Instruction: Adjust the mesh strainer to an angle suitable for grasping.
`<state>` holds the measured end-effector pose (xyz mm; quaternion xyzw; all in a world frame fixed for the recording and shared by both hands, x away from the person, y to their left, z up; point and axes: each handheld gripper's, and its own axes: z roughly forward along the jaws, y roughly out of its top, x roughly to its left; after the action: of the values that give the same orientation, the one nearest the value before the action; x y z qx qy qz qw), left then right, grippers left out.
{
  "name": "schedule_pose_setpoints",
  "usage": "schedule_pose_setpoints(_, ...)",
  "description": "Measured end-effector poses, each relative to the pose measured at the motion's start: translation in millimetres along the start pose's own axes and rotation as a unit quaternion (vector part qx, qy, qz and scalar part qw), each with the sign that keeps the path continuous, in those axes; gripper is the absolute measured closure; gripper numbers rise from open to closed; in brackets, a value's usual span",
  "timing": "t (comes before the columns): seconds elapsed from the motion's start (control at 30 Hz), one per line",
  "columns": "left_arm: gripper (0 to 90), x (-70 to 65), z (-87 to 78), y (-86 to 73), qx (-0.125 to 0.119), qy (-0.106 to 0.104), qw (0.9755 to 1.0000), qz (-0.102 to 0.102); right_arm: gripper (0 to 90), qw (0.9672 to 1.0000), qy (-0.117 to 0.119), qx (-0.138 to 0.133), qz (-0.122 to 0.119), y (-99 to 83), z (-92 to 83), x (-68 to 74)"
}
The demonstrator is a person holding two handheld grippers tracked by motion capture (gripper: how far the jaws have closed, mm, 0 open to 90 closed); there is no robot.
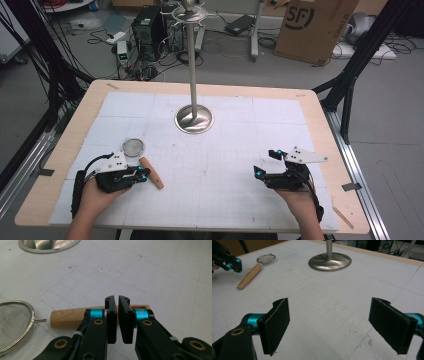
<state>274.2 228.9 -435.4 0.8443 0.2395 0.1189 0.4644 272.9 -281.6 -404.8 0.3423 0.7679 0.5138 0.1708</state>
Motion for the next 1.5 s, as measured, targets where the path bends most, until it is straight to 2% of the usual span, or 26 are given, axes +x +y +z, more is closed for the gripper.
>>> schedule_pose_setpoints(0.2,89.3,-1.9,5.1,-0.8,0.027,-0.001,0.9996,0.01,16.3,1.0,0.0,0.0,0.0,0.2,0.0,0.4)
schedule_pose_setpoints(0.4,89.6,-3.7,9.8,-1.4,0.04,0.004,0.999,0.017,16.3,1.0,0.0,-0.001,0.0,0.2,-0.1,0.1)
schedule_pose_setpoints(0.47,89.7,-7.1,13.9,-0.5,0.051,0.011,0.9983,0.024,16.3,1.0,-0.001,-0.001,0.0,0.3,-0.4,0.1)
schedule_pose_setpoints(0.8,89.8,-13.6,25.1,5.6,0.06,0.019,0.9974,0.036,16.3,1.0,0.0,0.001,0.002,0.0,1.3,0.8)
schedule_pose_setpoints(1.03,89.8,-17.3,39.2,16.8,0.06,0.021,0.9972,0.039,16.3,1.0,0.004,0.003,0.004,0.2,1.5,0.7)
schedule_pose_setpoints(1.27,89.7,-16.4,56.2,28.0,0.062,0.027,0.9969,0.04,16.3,1.0,0.004,-0.001,0.008,0.5,-0.2,-0.2)
schedule_pose_setpoints(1.5,89.8,-14.0,66.3,35.9,0.069,0.033,0.9961,0.044,16.3,0.9999,0.006,-0.003,0.01,0.5,-1.2,-1.2)
